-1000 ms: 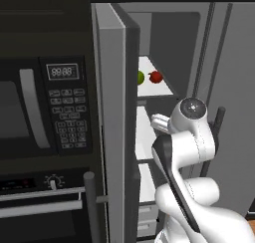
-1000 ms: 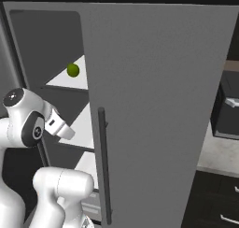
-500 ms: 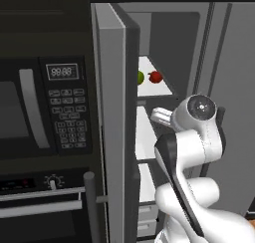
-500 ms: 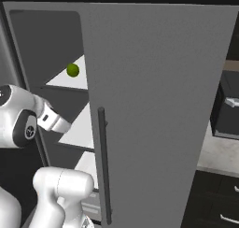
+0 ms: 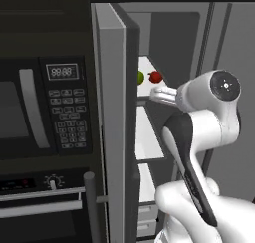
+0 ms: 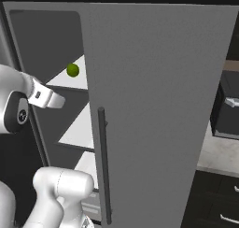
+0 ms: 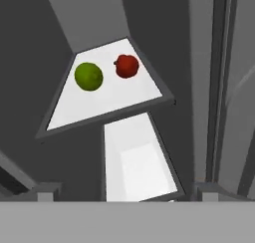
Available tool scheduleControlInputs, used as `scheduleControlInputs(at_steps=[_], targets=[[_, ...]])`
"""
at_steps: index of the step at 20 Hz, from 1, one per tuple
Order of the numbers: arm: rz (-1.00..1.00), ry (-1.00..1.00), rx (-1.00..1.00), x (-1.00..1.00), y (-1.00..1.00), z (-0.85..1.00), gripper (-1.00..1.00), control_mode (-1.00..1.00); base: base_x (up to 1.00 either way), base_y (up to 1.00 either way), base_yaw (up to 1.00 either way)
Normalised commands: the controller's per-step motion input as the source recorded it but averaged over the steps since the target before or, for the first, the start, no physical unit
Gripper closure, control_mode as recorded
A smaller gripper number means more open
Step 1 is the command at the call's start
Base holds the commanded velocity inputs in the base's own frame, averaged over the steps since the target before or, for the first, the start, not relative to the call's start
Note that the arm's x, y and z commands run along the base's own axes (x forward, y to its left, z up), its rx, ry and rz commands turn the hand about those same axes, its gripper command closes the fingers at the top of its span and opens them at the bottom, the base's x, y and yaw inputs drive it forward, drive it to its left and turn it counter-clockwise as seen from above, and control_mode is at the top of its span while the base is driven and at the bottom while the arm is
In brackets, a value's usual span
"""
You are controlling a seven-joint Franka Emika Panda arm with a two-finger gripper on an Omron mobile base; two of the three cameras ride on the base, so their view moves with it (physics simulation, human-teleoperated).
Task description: Take the lime, peach, and bell pepper from the freezer and place them in the bowl on the counter.
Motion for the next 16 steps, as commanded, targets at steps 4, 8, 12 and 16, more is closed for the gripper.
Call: scheduleControlInputs(at_steps=[4, 8, 12, 16], targets=[[0.19, 0.27, 0.00, 0.15, 0.14, 0.70, -1.00, -1.00, 0.00, 0.00, 0.00], [0.08, 0.07, -0.01, 0.06, 0.21, -0.03, -1.00, -1.00, 0.00, 0.00, 0.00], [0.03, 0.00, -0.08, 0.67, 0.14, -0.27, -1.00, -1.00, 0.00, 0.00, 0.00], [0.00, 0.00, -0.09, 0.97, 0.08, -0.15, -1.00, -1.00, 0.00, 0.00, 0.00]])
